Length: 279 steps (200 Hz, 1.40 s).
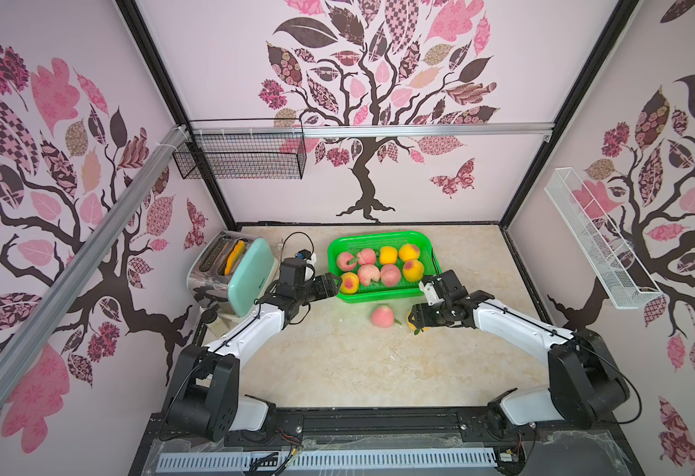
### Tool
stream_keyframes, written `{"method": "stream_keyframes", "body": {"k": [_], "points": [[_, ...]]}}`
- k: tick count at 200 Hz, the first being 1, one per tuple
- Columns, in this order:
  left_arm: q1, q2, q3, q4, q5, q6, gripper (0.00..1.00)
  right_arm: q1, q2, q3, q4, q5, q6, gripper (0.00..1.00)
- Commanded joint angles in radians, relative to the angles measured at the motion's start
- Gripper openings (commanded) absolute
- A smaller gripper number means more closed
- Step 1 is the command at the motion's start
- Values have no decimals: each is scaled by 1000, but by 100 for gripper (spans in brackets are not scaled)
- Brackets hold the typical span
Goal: Put the peaches into the basket
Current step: Pick up the peach from the center of the board, then place the peach in the basket.
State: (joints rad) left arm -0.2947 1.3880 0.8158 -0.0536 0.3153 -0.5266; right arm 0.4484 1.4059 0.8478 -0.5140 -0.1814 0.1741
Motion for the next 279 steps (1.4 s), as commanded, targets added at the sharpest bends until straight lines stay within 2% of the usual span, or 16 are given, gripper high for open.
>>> {"method": "stream_keyframes", "body": {"k": [1,78,132,180,279], "points": [[3,-17,-12,0,-8,4,79,4,-37,58,-39,2,-14,63],[3,-25,-22,7,-4,-1,79,6,-106,74,-36,-12,-5,62],[7,-43,-29,10,-2,-1,79,5,-104,155,2,-90,12,62],[9,-51,-28,5,5,-1,79,4,-22,262,40,-140,25,62],[11,-78,-39,-13,-5,7,79,4,319,593,-95,-246,6,63]]}}
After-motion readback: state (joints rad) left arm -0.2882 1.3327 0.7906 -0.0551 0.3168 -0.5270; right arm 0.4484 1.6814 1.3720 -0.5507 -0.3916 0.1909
